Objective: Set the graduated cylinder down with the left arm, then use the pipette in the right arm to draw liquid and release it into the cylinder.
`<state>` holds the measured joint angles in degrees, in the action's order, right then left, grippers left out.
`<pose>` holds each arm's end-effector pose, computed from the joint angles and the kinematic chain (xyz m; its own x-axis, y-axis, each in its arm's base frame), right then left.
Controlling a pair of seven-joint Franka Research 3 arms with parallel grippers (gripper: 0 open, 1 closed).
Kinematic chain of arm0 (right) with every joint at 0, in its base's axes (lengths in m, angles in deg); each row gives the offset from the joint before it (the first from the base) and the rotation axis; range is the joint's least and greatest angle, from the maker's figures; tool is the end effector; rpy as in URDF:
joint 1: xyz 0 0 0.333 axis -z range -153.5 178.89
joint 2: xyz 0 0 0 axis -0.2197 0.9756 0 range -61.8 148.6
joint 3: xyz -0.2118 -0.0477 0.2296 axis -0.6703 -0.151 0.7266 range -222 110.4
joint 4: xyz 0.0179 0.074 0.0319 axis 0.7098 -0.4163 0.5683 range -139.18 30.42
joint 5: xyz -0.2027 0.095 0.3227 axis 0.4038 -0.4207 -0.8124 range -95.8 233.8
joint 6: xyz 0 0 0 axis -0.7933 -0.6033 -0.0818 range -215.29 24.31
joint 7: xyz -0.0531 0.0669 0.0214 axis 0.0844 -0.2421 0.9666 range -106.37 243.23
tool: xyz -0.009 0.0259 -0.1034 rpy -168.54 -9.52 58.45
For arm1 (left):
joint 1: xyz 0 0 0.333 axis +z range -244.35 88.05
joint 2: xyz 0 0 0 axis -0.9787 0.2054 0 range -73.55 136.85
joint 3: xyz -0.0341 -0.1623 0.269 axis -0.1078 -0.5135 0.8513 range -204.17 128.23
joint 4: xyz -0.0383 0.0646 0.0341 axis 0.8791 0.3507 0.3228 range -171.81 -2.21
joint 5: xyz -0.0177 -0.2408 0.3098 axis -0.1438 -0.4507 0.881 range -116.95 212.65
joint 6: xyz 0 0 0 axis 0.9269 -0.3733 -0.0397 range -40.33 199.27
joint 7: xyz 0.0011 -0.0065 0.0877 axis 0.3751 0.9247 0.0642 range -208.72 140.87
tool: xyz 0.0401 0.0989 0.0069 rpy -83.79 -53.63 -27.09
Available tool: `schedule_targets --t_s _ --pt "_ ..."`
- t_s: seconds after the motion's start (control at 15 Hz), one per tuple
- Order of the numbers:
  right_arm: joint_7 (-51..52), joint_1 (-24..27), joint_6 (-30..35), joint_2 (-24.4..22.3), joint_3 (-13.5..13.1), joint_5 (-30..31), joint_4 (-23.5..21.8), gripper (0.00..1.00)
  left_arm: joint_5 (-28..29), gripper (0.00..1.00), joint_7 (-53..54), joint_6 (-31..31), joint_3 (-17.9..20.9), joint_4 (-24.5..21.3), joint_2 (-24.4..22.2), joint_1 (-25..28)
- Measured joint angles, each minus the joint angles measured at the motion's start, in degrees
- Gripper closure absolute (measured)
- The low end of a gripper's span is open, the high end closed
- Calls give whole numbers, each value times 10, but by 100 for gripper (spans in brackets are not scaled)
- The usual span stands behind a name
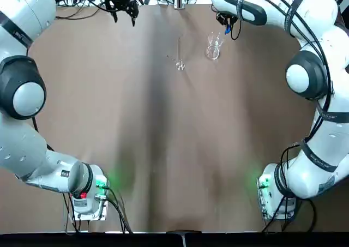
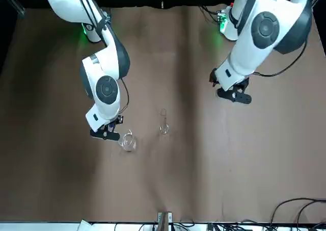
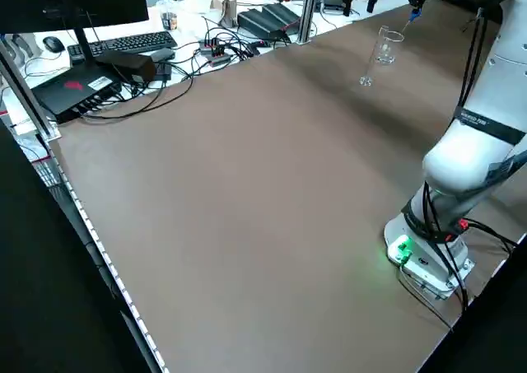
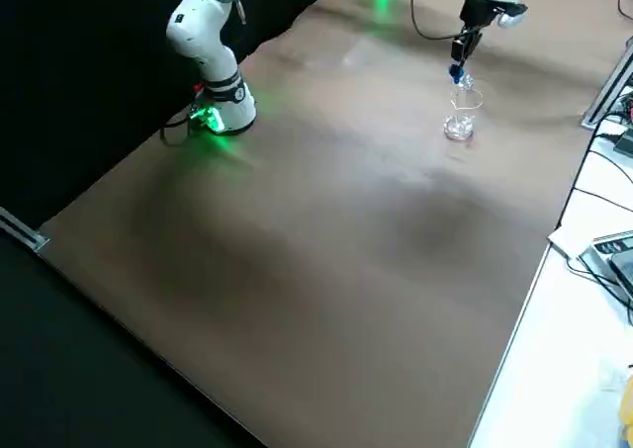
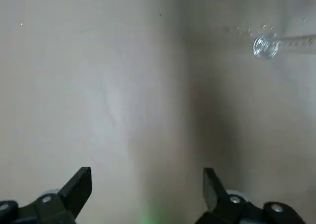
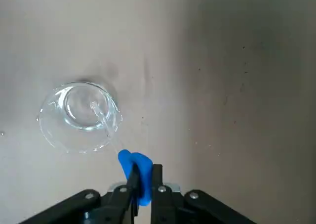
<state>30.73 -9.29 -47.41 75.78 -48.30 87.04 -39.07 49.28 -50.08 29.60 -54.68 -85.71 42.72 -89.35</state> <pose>0.6280 0.2999 0.3940 0.9957 -0.0902 -0.0201 -0.0799 -0.9500 0.3020 0.5455 -0.2707 0.5219 0.9735 -0.2038 -0.1033 -0.2047 -0.9788 0.0020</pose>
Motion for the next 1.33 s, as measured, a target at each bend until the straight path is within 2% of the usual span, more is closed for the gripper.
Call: schedule_targets --t_s 0.33,0.6,1.33 --pt "0 -3 0 0 1 0 3 87 0 0 -54 42 0 0 21 -25" --pt "0 -3 0 0 2 0 7 79 0 0 -57 52 0 0 39 -29" --pt "0 -7 7 -4 8 0 14 75 0 0 218 54 16 0 113 15"
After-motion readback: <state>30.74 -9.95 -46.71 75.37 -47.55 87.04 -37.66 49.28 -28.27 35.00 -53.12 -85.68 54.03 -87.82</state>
